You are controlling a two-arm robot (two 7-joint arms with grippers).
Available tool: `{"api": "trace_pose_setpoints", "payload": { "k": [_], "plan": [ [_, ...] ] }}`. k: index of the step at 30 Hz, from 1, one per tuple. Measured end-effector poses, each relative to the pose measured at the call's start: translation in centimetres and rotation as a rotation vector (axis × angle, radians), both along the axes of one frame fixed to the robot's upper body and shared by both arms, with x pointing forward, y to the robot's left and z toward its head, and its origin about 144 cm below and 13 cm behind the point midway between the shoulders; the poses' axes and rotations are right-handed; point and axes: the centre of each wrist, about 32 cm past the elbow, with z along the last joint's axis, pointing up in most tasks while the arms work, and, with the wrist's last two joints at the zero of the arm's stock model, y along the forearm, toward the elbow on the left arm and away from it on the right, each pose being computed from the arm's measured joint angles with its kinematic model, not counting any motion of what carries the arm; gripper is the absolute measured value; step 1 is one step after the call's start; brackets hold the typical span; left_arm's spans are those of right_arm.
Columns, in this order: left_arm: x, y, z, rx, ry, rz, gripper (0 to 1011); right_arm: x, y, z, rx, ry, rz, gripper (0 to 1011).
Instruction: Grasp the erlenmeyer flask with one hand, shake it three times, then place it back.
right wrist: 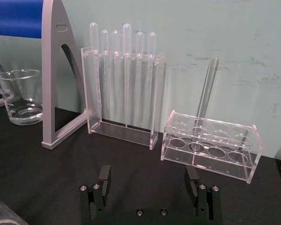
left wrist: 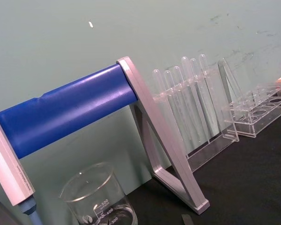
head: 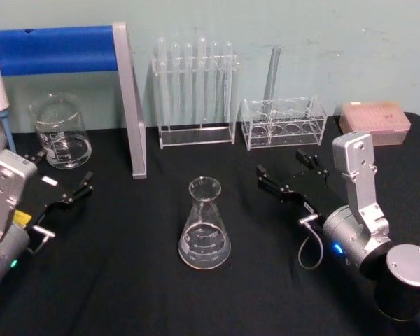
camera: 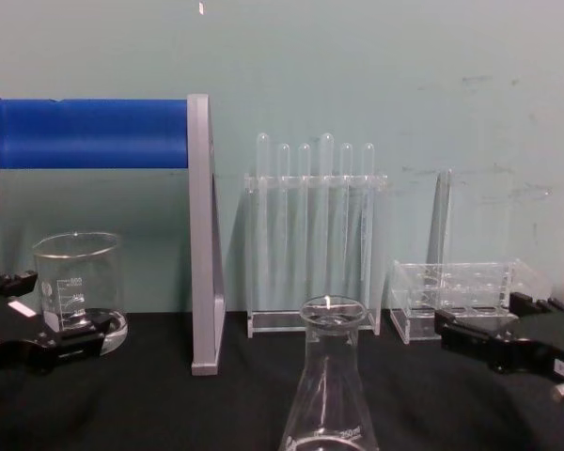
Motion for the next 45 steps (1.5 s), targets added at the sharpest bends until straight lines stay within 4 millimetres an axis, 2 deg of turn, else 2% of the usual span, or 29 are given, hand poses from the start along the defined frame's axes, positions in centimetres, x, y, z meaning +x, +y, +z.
{"api": "trace_pose_setpoints", "payload": {
  "k": [45],
  "plan": [
    [0.0, 0.0, 0.0, 0.0, 0.0, 0.0, 1001, 0.0, 0.0, 0.02, 0.001, 0.0, 0.001, 1000]
  ]
}}
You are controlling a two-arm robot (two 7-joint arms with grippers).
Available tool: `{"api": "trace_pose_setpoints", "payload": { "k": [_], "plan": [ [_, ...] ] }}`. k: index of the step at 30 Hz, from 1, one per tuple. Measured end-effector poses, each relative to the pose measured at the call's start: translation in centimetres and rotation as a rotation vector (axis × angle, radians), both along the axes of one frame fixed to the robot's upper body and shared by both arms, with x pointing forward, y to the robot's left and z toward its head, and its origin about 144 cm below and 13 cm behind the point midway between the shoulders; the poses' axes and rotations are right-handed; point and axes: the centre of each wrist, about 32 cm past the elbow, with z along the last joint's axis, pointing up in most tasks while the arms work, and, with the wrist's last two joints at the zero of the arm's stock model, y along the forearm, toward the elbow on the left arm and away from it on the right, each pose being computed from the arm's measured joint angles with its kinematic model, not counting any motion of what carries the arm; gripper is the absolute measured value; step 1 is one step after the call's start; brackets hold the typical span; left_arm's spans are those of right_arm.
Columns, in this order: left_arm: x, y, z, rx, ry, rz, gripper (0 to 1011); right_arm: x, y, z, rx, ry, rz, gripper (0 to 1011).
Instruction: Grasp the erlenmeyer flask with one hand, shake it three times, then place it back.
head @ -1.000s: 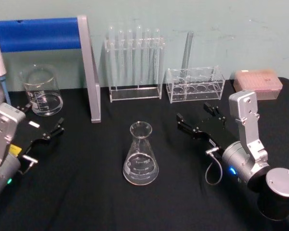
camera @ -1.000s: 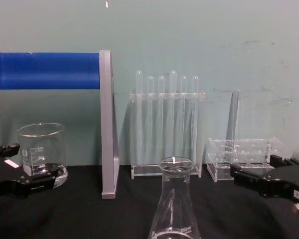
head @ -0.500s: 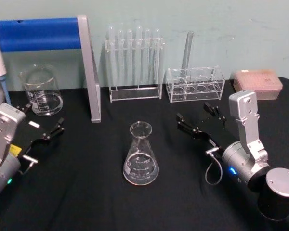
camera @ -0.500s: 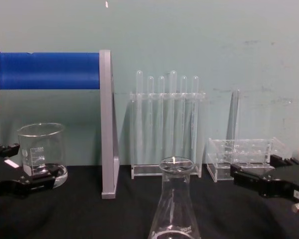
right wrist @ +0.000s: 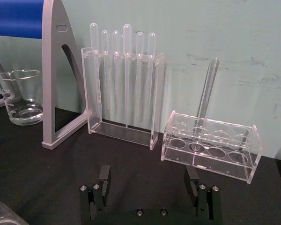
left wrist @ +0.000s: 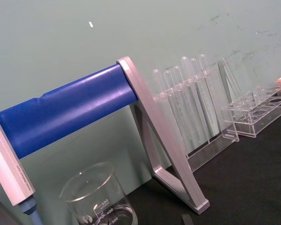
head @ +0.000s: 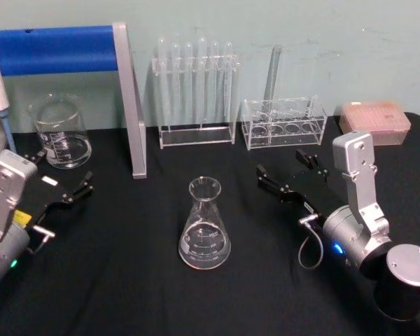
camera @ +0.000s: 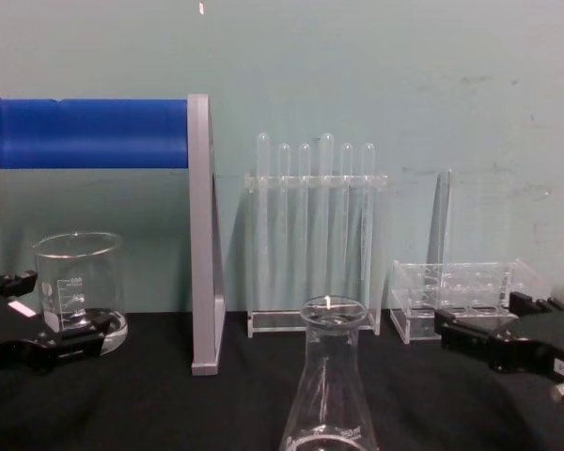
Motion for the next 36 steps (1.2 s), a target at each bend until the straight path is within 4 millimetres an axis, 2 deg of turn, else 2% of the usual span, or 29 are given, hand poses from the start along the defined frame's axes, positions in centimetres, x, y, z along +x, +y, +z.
{"api": "trace_pose_setpoints", "payload": {
  "k": [36],
  "plan": [
    [0.0, 0.0, 0.0, 0.0, 0.0, 0.0, 1001, 0.0, 0.0, 0.0, 0.0, 0.0, 0.0, 1000]
  ]
}}
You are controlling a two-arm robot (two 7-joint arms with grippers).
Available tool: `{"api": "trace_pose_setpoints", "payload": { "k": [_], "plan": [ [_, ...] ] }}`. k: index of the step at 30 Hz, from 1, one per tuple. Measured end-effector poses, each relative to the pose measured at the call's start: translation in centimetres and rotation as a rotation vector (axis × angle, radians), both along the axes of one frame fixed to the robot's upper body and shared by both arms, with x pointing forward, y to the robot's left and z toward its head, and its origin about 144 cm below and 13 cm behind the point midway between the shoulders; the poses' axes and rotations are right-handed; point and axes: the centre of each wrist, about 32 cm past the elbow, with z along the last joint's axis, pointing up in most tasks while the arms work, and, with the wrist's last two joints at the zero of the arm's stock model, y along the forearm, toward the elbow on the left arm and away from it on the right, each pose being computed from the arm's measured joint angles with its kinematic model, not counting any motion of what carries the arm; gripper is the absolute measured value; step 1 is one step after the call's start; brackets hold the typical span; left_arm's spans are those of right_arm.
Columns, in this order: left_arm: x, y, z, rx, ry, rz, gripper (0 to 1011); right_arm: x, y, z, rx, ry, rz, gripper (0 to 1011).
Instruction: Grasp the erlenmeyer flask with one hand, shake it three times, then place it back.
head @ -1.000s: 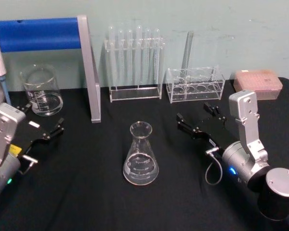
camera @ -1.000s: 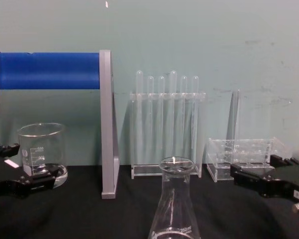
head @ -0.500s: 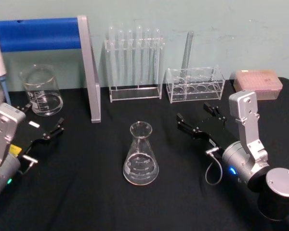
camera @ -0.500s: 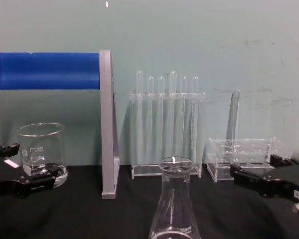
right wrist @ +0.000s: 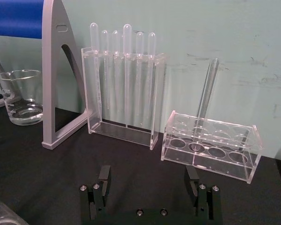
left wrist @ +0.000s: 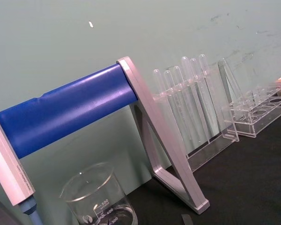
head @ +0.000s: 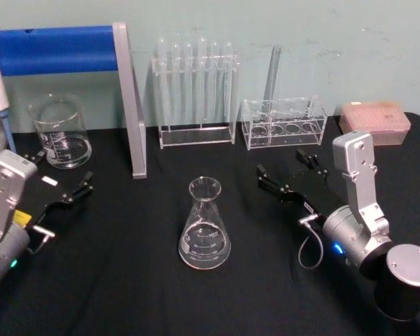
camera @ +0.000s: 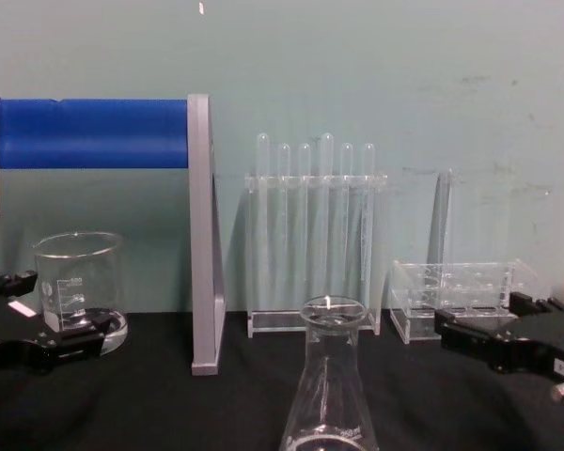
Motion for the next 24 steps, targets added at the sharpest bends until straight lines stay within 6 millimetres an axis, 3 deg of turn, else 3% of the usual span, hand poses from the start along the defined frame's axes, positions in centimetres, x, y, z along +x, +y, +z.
{"api": "trace_pose_setpoints", "payload": {
  "k": [24],
  "plan": [
    [0.0, 0.0, 0.0, 0.0, 0.0, 0.0, 1001, 0.0, 0.0, 0.0, 0.0, 0.0, 0.0, 1000]
  ]
}}
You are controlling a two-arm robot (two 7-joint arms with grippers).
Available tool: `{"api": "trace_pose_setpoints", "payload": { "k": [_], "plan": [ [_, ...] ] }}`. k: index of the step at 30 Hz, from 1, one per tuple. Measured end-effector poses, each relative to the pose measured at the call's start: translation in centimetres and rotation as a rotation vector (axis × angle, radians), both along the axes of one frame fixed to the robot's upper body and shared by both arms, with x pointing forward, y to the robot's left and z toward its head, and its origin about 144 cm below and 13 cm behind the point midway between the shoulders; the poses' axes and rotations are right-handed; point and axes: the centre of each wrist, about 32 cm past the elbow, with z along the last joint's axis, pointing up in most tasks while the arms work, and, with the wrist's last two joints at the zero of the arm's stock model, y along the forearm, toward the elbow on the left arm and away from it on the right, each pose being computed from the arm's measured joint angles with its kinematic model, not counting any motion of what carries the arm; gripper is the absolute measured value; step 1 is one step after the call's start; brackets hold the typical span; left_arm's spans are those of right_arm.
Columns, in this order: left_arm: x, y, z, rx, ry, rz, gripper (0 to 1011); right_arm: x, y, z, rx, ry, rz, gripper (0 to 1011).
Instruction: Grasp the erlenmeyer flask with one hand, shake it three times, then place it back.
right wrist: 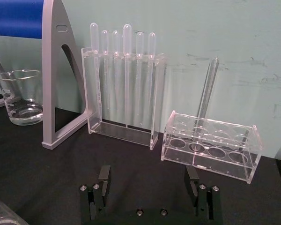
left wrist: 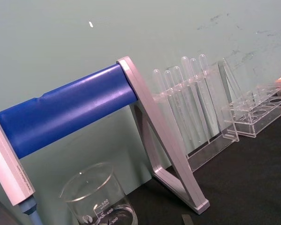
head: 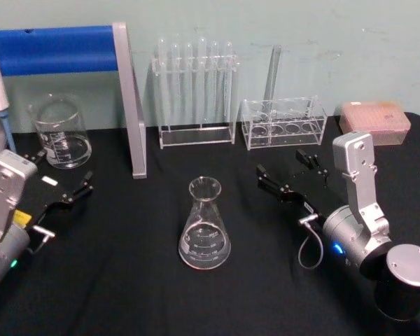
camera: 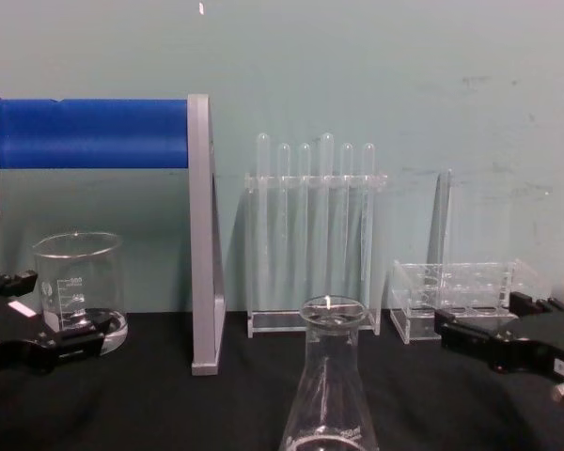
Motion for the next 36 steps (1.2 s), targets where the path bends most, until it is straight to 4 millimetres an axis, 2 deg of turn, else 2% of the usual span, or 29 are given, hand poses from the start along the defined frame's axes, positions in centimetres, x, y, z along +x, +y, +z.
{"api": "trace_pose_setpoints", "payload": {
  "k": [36],
  "plan": [
    [0.0, 0.0, 0.0, 0.0, 0.0, 0.0, 1001, 0.0, 0.0, 0.0, 0.0, 0.0, 0.0, 1000]
  ]
}}
